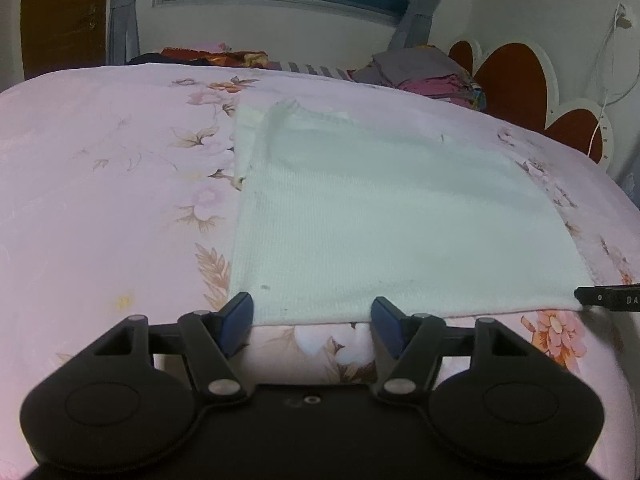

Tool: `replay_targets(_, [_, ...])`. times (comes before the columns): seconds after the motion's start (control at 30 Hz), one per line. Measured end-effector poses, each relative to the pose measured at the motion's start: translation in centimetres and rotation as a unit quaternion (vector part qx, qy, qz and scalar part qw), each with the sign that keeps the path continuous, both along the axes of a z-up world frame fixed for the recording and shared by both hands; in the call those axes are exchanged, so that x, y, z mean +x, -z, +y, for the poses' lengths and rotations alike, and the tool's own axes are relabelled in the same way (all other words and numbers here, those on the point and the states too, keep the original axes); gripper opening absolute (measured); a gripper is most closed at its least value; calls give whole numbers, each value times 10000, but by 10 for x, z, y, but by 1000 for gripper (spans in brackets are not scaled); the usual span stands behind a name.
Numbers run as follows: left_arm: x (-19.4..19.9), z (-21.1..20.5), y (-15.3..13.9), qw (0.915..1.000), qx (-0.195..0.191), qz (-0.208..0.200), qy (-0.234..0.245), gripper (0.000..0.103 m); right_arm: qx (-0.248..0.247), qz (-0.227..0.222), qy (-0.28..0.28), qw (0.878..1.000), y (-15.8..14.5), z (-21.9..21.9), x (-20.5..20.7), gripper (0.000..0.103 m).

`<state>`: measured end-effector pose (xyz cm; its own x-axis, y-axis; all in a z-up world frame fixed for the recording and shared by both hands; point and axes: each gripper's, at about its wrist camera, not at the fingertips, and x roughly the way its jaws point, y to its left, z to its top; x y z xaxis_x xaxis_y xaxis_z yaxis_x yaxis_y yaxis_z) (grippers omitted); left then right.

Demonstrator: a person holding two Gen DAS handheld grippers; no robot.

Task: Fold small clothes
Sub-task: 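Move both open grippers back over the folded sweater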

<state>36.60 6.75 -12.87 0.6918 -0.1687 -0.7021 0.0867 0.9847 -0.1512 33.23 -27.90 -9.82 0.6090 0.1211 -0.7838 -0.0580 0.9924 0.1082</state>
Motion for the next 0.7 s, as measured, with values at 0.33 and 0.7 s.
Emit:
replay_targets(0.33, [-1,-6,3,9998,180,0,-17,66,50,-59,10,10000,1,-2,-3,45])
replay_targets(0.7, [-10,-9,8,9993,333,0,192,74,24,-63,31,10000,2,-2,-1,45])
